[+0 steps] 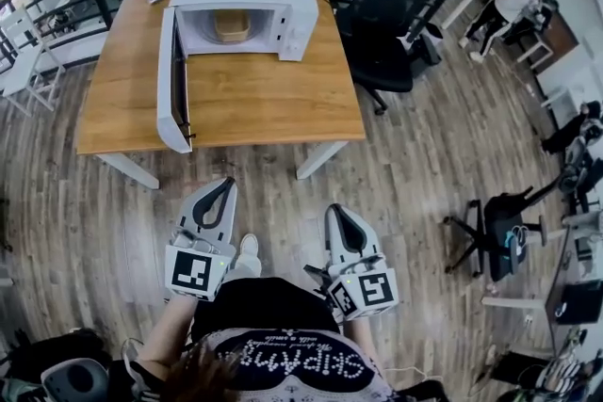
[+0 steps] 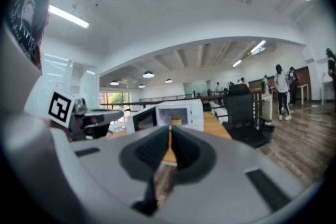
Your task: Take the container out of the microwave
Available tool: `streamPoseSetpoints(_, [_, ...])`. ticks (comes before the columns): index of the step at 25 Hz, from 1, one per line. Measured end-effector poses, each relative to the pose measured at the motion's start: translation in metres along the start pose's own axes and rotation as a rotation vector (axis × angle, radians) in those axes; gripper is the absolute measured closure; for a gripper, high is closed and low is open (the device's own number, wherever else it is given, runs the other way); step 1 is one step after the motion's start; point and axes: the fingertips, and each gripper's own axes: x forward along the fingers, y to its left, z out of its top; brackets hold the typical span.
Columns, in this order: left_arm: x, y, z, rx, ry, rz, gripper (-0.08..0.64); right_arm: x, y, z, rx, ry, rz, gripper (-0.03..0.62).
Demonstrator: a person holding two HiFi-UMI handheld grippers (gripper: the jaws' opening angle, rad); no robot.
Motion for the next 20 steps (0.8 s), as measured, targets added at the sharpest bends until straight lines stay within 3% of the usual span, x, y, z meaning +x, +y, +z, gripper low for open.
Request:
streamPoseSetpoints(8, [0.024,0.030,0.000,-0.025,-0.002,-0.002,0.528,0.048,0.000,0.006,0.021,-0.010,0.008,0.555])
streamPoseSetpoints(20, [0.024,0.047,-0.009,-0.086,0.011,0.058,0.528,0.080,0.007,0.006,0.018,0.014,0.055,0.555])
